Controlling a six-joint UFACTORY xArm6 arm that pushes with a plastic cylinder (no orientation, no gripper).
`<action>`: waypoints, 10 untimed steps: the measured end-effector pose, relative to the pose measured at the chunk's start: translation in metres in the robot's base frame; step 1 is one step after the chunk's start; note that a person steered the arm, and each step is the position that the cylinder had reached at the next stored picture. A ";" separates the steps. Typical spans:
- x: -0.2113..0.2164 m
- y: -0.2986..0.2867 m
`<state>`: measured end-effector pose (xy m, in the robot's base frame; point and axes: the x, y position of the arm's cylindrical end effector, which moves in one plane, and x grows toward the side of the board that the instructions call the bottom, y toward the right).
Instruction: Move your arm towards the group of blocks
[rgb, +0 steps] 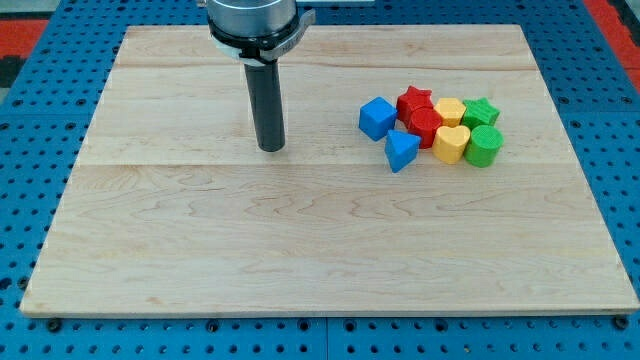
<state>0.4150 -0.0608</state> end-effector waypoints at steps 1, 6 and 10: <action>0.000 0.000; 0.069 0.185; -0.003 0.290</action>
<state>0.4125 0.2291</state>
